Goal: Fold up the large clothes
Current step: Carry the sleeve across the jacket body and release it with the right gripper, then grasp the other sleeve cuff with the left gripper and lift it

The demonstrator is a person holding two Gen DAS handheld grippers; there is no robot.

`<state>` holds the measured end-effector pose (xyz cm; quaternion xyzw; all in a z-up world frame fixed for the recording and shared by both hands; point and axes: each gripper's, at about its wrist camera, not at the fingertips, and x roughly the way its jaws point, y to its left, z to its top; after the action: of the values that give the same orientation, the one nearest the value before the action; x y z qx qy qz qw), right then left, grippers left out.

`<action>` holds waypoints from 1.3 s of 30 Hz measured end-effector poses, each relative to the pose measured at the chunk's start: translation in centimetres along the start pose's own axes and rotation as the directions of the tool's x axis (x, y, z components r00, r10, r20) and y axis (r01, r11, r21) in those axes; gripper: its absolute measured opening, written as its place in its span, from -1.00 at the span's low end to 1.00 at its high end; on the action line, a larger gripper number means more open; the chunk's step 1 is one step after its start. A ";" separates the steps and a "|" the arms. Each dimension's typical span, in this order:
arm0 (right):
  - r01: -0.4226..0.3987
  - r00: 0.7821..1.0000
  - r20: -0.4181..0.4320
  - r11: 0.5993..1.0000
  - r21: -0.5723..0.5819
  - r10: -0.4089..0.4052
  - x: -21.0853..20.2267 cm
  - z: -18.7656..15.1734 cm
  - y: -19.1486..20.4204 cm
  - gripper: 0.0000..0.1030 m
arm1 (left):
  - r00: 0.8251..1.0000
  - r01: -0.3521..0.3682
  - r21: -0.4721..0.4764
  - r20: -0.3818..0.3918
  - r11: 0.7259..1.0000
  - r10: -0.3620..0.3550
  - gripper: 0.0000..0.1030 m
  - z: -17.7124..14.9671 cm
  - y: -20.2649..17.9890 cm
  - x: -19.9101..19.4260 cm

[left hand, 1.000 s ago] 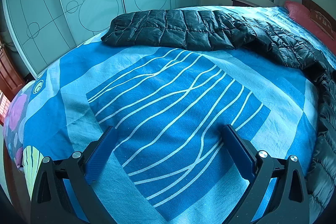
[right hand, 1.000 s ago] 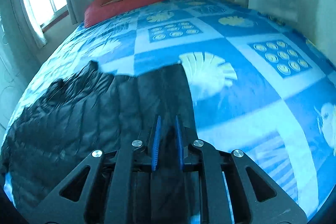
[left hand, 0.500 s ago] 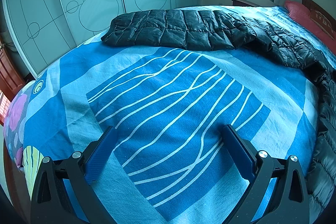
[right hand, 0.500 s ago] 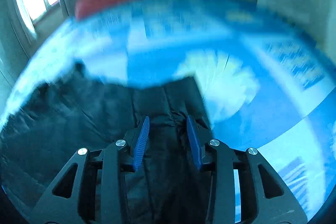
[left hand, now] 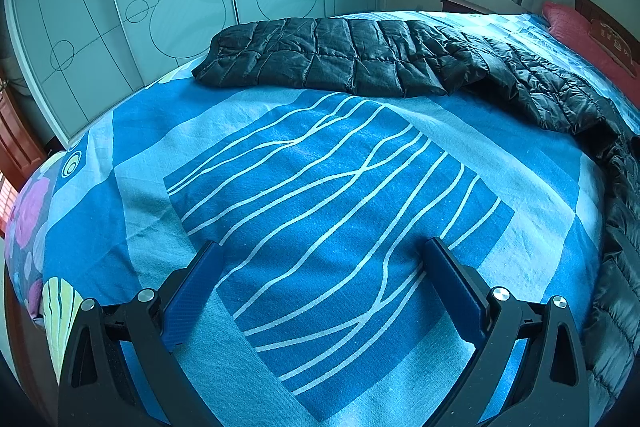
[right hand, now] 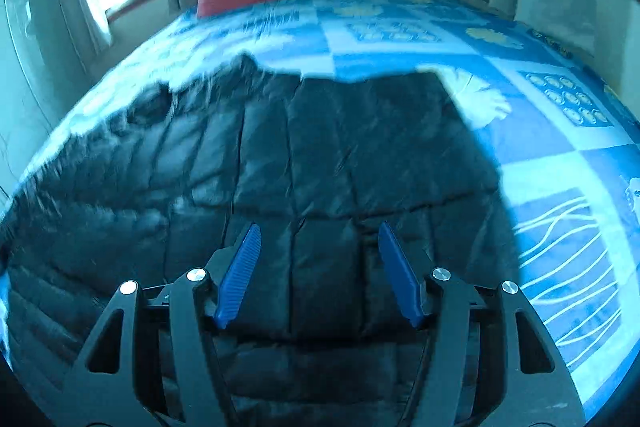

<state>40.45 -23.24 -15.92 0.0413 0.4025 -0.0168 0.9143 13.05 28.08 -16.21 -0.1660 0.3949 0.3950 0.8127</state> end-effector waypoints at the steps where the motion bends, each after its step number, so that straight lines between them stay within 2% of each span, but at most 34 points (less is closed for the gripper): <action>1: 0.009 1.000 -0.009 1.000 -0.010 -0.009 0.6 0.0 0.2 0.20 | 1.000 0.002 -0.002 -0.001 1.000 -0.002 0.93 0.0 0.0 0.0; 9: 0.010 1.000 -0.017 0.999 -0.032 -0.010 1.3 -0.6 0.6 0.28 | 1.000 0.013 -0.006 -0.027 1.000 -0.014 0.93 0.3 0.2 0.0; 15: -0.024 1.000 -0.008 0.999 -0.023 0.024 1.2 -0.8 0.5 0.40 | 0.991 0.112 -0.078 -0.061 0.991 -0.117 0.93 1.2 1.8 -0.2; 19: -0.015 1.000 -0.004 0.999 -0.032 0.015 1.2 -0.9 0.7 0.42 | 0.971 0.227 -0.262 -0.010 0.938 -0.238 0.93 3.2 4.5 0.5; 22: -0.012 1.000 -0.002 0.999 -0.036 0.012 1.2 -0.9 0.8 0.43 | 0.955 0.288 -0.325 0.035 0.901 -0.293 0.93 5.5 5.6 2.4; 24: -0.013 1.000 -0.001 0.999 -0.035 0.013 1.2 -0.9 0.8 0.44 | 0.948 0.313 -0.376 0.066 0.872 -0.312 0.92 6.7 6.5 3.8; 28: -0.011 1.000 0.001 0.999 -0.038 0.011 1.2 -1.0 0.9 0.45 | 0.919 0.394 -0.469 0.173 0.790 -0.356 0.91 9.0 8.8 6.5; 29: -0.011 1.000 0.002 0.999 -0.039 0.011 1.2 -1.0 0.9 0.46 | 0.916 0.401 -0.482 0.191 0.779 -0.353 0.91 9.4 9.2 7.1; 32: -0.011 1.000 0.002 0.999 -0.040 0.011 1.2 -1.0 1.0 0.47 | 0.919 0.393 -0.473 0.212 0.789 -0.331 0.91 10.6 9.2 8.3; 35: -0.008 1.000 0.003 0.999 -0.042 0.008 1.2 -1.0 1.0 0.47 | 0.923 0.385 -0.505 0.224 0.772 -0.314 0.90 11.0 8.9 8.4; 37: -0.007 1.000 0.003 0.999 -0.043 0.007 1.2 -1.0 1.0 0.48 | 0.932 0.361 -0.508 0.221 0.782 -0.287 0.68 10.9 8.4 8.1; 38: -0.007 1.000 0.004 0.999 -0.043 0.007 1.2 -1.0 1.0 0.48 | 0.937 0.348 -0.510 0.213 0.787 -0.276 0.32 11.0 8.4 8.2; 39: -0.005 1.000 0.005 0.999 -0.045 0.005 1.2 -1.0 1.1 0.48 | 0.944 0.331 -0.521 0.201 0.787 -0.263 0.11 10.9 8.4 8.3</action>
<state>40.55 -22.10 -17.41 0.0218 0.4004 -0.0055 0.9160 15.17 43.96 -15.38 -0.4277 0.1855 0.3675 0.8047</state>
